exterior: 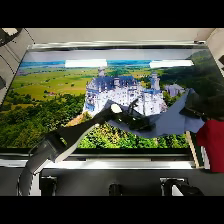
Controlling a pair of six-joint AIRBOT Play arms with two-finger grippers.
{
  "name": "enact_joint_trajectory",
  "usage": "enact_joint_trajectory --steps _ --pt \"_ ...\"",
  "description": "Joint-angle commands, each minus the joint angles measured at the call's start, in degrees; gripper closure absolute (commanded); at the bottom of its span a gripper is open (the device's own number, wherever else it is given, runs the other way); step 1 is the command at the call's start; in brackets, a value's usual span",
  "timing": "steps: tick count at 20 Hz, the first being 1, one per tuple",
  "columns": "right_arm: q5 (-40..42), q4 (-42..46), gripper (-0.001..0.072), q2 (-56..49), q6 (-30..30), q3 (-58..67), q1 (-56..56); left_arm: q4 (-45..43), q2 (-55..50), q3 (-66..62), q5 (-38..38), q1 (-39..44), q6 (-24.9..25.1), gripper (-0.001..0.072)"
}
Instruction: Fold the shirts.
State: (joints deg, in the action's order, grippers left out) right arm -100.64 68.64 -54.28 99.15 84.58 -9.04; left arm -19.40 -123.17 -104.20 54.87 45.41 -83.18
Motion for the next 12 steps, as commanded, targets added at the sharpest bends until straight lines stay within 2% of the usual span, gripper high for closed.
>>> enact_joint_trajectory --steps 1,3,5,7,12 --pt "-1.6 0.3 0.0678 0.5 0.5 0.0 0.0 1.9 -0.4 -1.0 -1.1 0.7 2.8 0.0682" --pt "-1.2 -1.4 0.0679 -2.7 -1.7 0.0 0.1 -5.5 2.8 -1.0 2.9 -4.0 2.6 0.0682" --pt "0.7 -6.0 0.0679 -7.0 -3.5 0.0 0.1 -14.6 8.0 -1.0 7.9 -10.6 2.6 0.0683" --pt "3.9 -11.0 0.0679 -11.5 -4.7 0.0 0.1 -21.8 14.7 -1.0 9.8 -18.2 2.6 0.0682" --pt "16.4 -12.7 0.0679 -23.3 -6.2 0.0 11.4 -23.3 30.3 -1.0 10.2 -34.6 2.9 0.0681"
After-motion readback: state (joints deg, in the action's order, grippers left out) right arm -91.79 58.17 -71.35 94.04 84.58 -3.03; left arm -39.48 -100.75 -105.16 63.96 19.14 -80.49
